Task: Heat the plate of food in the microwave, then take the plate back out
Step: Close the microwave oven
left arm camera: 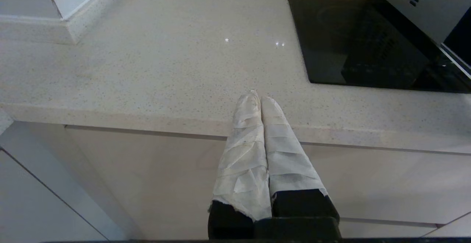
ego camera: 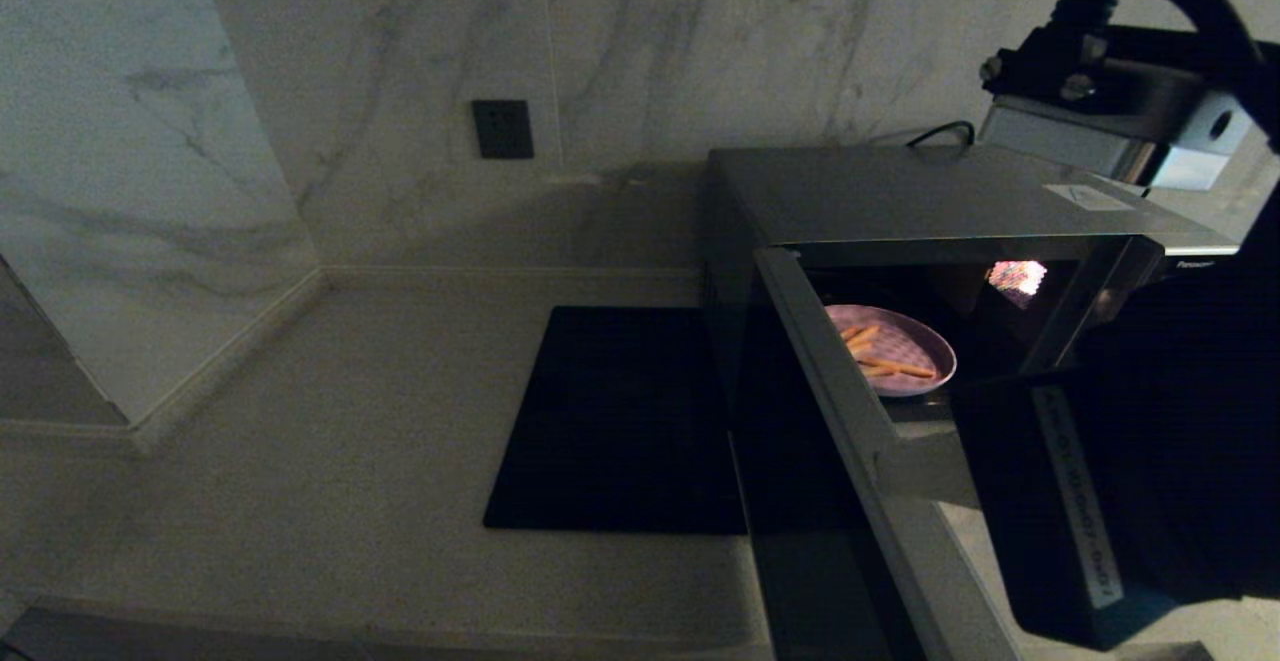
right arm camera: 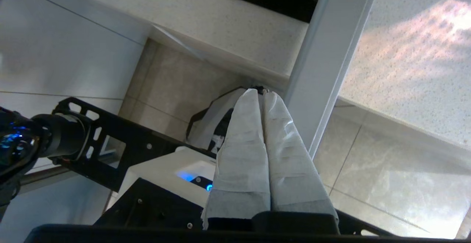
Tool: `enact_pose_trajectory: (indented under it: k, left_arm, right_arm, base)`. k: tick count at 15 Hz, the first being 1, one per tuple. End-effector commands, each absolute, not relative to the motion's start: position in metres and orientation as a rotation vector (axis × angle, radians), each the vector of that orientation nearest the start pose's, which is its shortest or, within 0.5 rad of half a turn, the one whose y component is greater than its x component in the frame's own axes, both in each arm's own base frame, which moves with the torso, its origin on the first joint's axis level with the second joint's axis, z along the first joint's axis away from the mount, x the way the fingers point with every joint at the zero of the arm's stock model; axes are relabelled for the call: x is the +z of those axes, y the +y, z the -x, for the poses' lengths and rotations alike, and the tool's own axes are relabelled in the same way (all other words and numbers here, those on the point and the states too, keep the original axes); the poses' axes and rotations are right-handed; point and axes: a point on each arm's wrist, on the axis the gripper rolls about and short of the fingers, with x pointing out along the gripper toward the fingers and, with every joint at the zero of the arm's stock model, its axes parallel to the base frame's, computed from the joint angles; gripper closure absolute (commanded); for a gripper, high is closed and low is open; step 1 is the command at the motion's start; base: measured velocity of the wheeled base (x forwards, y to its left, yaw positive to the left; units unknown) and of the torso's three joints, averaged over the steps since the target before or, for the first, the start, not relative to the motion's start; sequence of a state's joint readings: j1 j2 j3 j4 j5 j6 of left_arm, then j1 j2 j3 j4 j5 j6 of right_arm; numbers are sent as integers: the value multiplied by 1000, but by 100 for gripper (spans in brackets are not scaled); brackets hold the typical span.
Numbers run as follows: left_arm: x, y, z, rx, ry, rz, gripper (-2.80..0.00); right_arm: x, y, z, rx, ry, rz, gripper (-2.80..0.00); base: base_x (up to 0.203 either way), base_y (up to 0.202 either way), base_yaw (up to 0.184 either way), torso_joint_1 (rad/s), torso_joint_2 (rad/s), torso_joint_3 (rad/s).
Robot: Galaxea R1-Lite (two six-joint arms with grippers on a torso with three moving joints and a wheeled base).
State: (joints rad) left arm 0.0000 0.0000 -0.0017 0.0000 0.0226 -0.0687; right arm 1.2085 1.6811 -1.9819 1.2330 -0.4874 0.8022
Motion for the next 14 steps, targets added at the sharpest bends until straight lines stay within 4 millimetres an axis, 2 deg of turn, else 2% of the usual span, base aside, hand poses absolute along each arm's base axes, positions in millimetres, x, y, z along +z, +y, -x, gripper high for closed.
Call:
enact_pose_trajectory:
  k: [1,14]
  left_arm:
    - [76,1,23,23,-2,69,0]
    - [76,1,23,23,-2,69,0]
  right_arm:
    - [338,222,-96,346,835,-21,0]
    - [310,237,-102,275,914,46,0]
  base:
    - [0,0,0,0,0,0]
    - [0,0,0,0,0,0]
